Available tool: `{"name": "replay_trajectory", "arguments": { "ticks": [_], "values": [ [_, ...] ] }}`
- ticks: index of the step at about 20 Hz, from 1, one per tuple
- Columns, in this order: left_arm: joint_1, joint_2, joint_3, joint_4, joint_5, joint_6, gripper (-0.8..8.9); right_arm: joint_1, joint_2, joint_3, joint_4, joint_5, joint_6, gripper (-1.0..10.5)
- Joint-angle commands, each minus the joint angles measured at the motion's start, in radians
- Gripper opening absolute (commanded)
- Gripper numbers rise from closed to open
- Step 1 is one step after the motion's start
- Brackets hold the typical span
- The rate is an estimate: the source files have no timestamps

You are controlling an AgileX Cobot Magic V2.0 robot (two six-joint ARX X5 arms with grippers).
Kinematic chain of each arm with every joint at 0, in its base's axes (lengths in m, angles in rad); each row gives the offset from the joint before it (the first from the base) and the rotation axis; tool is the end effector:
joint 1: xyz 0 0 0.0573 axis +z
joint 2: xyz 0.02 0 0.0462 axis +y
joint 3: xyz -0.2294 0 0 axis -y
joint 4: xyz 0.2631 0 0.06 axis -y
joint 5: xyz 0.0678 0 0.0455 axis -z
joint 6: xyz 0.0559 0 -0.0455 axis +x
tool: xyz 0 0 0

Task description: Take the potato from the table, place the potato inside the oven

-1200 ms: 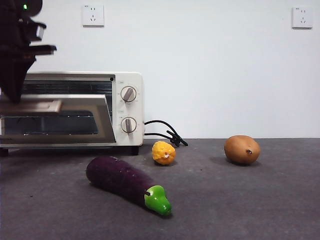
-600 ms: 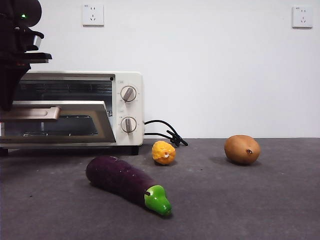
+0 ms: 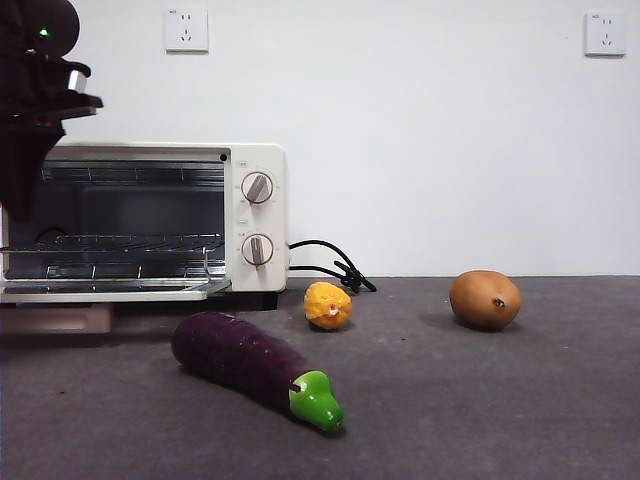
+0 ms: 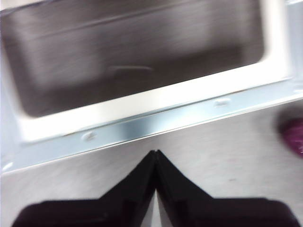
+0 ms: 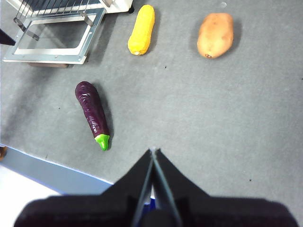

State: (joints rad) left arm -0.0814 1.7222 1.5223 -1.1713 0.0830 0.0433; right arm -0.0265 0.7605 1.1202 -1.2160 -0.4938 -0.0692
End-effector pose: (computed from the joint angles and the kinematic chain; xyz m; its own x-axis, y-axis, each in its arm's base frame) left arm 0.3473 -0.0330 0.2158 0.1902 -0.0987 -0.9768 0.1396 0.9875 -0.0726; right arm 0.1563 0.0224 0.3220 0.5893 0.4585 -0.6652 -0.3387 0.8877 0.3119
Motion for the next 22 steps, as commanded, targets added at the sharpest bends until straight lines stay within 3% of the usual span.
{"name": "replay_trajectory", "arguments": {
  "ticks": [1, 3, 6, 9, 11, 13, 15, 17, 19, 22],
  "values": [
    [0.002, 0.005, -0.004, 0.019, 0.063, 0.033, -0.06, 0.001, 0.031, 0.005, 0.018, 0.002, -0.013, 0.1],
    [0.002, -0.024, -0.004, 0.037, 0.130, 0.039, -0.06, 0.001, 0.079, 0.005, 0.039, -0.010, -0.001, 0.6],
    [0.002, -0.103, -0.004, 0.059, 0.209, 0.039, -0.06, 0.002, 0.154, 0.005, 0.120, -0.070, 0.084, 3.4],
    [0.002, -0.222, -0.004, 0.061, 0.235, 0.039, -0.05, 0.040, 0.225, 0.006, 0.267, -0.074, 0.163, 5.9],
    [0.001, -0.313, -0.004, 0.056, 0.235, 0.038, -0.05, 0.074, 0.277, 0.025, 0.335, -0.057, 0.199, 6.1],
    [0.001, -0.418, -0.004, 0.055, 0.235, 0.039, -0.05, 0.119, 0.348, 0.074, 0.345, 0.021, 0.196, 6.1],
    [0.002, -0.517, -0.004, 0.059, 0.235, 0.038, -0.05, 0.178, 0.438, 0.147, 0.318, 0.163, 0.182, 6.2],
    [0.002, -0.602, -0.004, 0.056, 0.234, 0.037, -0.05, 0.220, 0.544, 0.236, 0.256, 0.313, 0.135, 7.6],
    [0.002, -0.671, -0.004, 0.038, 0.235, 0.037, -0.05, 0.258, 0.652, 0.317, 0.211, 0.357, 0.102, 8.2],
    [0.002, -0.746, -0.004, -0.018, 0.235, 0.037, -0.05, 0.298, 0.812, 0.430, 0.165, 0.420, 0.108, 8.2]
  ]
}}
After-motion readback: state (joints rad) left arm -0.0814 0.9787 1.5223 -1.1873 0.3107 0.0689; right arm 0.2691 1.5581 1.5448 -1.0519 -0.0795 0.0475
